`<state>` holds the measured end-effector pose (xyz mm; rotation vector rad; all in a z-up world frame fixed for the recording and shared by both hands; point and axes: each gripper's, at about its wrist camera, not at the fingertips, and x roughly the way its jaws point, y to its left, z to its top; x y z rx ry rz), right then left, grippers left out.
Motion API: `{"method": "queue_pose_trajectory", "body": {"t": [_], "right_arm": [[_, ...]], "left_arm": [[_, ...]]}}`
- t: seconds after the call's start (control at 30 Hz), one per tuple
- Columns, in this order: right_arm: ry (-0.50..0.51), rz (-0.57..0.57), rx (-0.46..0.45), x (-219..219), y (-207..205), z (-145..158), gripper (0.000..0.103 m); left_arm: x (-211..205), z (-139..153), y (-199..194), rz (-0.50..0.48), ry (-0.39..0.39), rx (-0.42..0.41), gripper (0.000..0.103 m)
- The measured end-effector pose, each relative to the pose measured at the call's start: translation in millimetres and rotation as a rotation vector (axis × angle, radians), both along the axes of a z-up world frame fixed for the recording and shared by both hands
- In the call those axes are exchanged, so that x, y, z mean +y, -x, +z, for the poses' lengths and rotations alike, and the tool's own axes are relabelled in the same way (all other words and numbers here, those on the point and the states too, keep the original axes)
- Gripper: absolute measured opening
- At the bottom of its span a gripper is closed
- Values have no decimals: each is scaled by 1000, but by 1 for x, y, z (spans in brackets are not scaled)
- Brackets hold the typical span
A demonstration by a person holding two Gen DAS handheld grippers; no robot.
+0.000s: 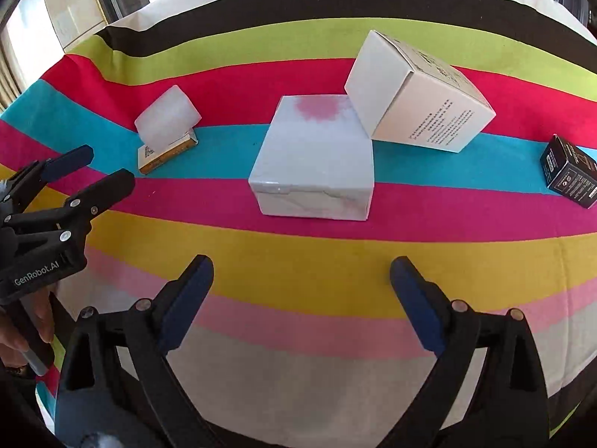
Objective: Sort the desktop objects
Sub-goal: 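Grasp the white pink-stained box with the right tool while the left grasps the foam block, then carry the white box and foam block to the cardboard box and release both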
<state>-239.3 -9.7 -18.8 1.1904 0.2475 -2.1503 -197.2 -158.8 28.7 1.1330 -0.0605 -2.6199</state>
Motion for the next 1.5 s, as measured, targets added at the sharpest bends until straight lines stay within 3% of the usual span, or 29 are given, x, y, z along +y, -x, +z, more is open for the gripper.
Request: {"method": "queue_pose_trajectory", "body": {"t": [0.2,0.33,0.37,0.4,0.47,0.67,0.9,1.17,1.4,1.5], "right_arm": [[-11,-15,-1,-30,27,-2,98],[-47,-19,34,-42,35,-5,98],[-56,-15,52,-41,33,-5,94],[-62,-20,85,-38,30,-4,68],[-50,5,85,-27,22,-2,69],[-11,44,92,28,-18,3,69],[-15,68,125,79,-77,7,69],[35,41,172,133,-145,24,69],[87,-22,149,198,-188,24,70],[95,-55,156,222,-199,26,70]], "left_arm": [[-14,-17,60,13,42,-57,85],[-20,-26,74,28,-5,-45,81],[-21,-28,71,28,-40,-40,60],[-23,-29,67,49,-64,-49,56],[-20,-26,50,60,-98,-16,56],[23,-6,-26,-14,-86,74,56],[80,-14,-102,-102,-126,47,56],[143,-19,-153,-157,-85,38,57],[187,-17,-183,-167,-77,42,58],[205,-20,-194,-184,-108,30,58]]}}
